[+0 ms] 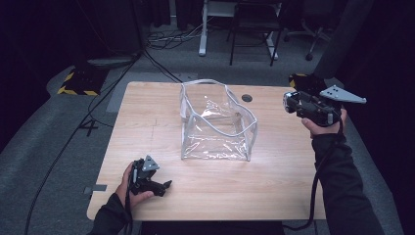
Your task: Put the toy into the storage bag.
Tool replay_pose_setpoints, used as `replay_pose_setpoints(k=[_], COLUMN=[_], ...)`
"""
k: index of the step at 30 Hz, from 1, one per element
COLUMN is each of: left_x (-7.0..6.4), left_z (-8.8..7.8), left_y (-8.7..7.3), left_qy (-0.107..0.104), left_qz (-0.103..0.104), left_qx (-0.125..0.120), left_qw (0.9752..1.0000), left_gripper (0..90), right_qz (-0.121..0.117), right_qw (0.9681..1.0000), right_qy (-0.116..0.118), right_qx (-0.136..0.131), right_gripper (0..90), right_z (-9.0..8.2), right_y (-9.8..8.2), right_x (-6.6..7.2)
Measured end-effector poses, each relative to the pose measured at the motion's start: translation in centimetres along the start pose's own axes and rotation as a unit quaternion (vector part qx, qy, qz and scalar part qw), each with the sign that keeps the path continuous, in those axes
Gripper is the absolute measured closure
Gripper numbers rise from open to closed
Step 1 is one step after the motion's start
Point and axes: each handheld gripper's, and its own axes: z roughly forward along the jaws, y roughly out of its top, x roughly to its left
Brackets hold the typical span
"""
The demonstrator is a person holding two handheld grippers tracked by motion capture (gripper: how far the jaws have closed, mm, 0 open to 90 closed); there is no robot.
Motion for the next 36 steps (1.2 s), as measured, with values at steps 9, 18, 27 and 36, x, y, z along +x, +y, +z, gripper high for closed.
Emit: replay_pose_setpoints(k=[9, 18, 27, 36], left_x=[0.0, 0.0, 0.0, 0.0], left_z=[0.0, 0.0, 0.0, 0.0], left_y=[0.0, 0.0, 0.0, 0.0], left_qy=[0.000, 0.000, 0.000, 0.000], left_qz=[0.000, -0.001, 0.000, -0.001], left_qx=[0.000, 0.000, 0.000, 0.001], left_qw=[1.0000, 1.0000, 1.0000, 1.0000], left_gripper=[0.5, 0.5, 0.5, 0.5], right_qz=[-0.024, -0.028, -0.036, -0.033], right_qw=[0.9995, 0.9991, 0.9985, 0.9978], right_qy=[0.018, 0.031, 0.040, 0.058], right_qx=[0.009, 0.007, 0.006, 0.002], right_gripper=[47.9, 47.9, 47.9, 47.9], right_z=[1.2, 2.2, 3.1, 4.2], right_y=[0.8, 1.4, 2.2, 3.1], right_x=[1.8, 3.0, 4.2, 5.7])
